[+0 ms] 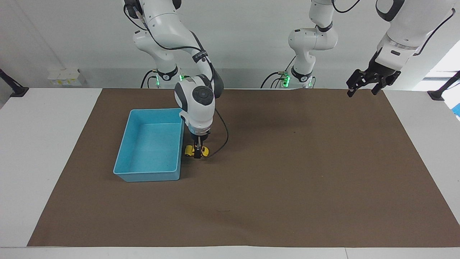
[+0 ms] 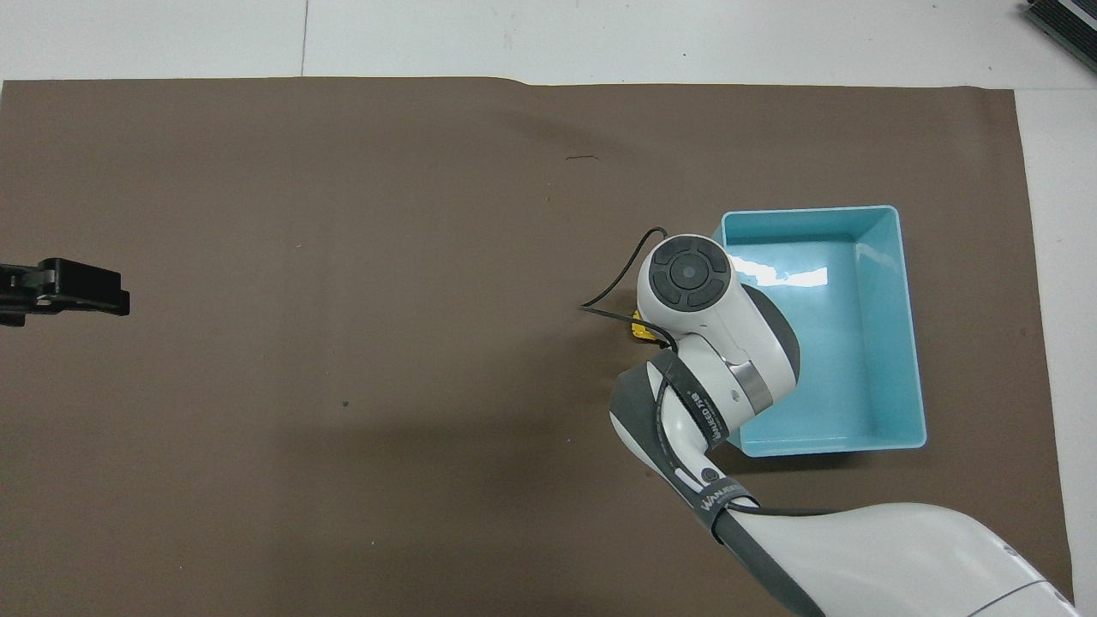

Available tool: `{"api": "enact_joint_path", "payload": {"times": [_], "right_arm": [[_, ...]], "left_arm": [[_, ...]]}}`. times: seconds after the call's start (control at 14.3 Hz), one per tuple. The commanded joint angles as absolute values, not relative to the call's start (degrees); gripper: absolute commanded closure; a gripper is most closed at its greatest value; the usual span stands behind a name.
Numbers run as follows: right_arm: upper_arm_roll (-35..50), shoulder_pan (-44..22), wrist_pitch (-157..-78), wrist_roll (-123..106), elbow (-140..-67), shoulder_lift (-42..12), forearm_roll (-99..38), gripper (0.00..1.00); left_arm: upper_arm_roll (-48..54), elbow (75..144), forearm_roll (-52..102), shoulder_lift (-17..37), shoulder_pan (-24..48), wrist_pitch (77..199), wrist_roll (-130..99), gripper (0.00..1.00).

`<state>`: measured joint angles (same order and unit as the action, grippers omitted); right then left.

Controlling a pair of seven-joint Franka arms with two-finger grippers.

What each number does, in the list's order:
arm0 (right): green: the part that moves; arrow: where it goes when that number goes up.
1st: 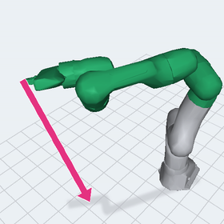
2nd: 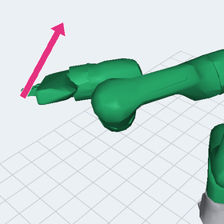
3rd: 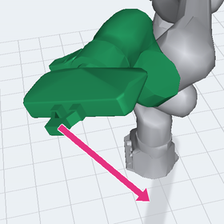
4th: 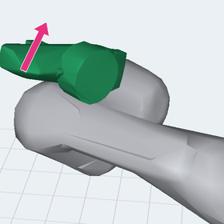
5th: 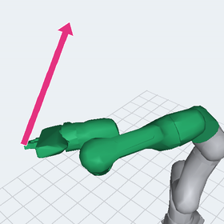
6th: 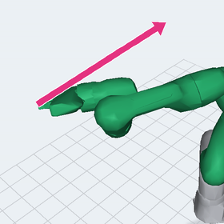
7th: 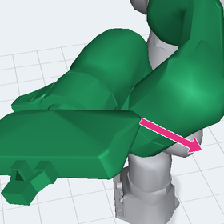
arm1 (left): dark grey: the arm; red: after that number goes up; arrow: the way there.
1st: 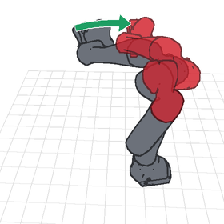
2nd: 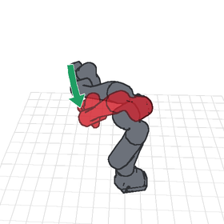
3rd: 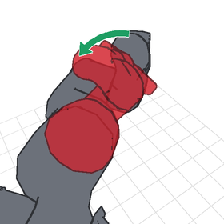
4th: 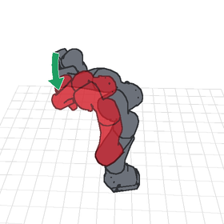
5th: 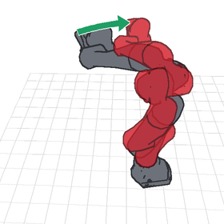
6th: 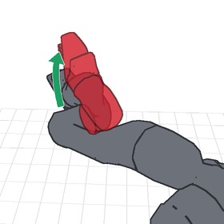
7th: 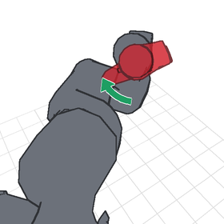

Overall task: Wind up and store yellow beetle car
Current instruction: 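Grasp the yellow car with the right gripper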

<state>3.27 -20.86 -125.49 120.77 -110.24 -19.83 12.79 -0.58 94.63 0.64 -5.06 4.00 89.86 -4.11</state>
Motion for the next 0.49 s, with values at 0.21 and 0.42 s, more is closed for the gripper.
{"api": "enact_joint_path", "payload": {"times": [0.21, 0.42], "right_arm": [[3.69, -20.48, -128.76, 122.52, -114.35, -17.67, 15.03, 1.00], [3.78, -21.79, -125.44, 122.52, -111.28, -18.19, 15.12, 1.00]], "left_arm": [[0.87, 92.55, -0.44, -5.62, 4.22, 87.27, -2.37, 0.00], [1.15, 93.51, 0.35, -6.76, 4.13, 87.28, -2.37, 0.00]]}}
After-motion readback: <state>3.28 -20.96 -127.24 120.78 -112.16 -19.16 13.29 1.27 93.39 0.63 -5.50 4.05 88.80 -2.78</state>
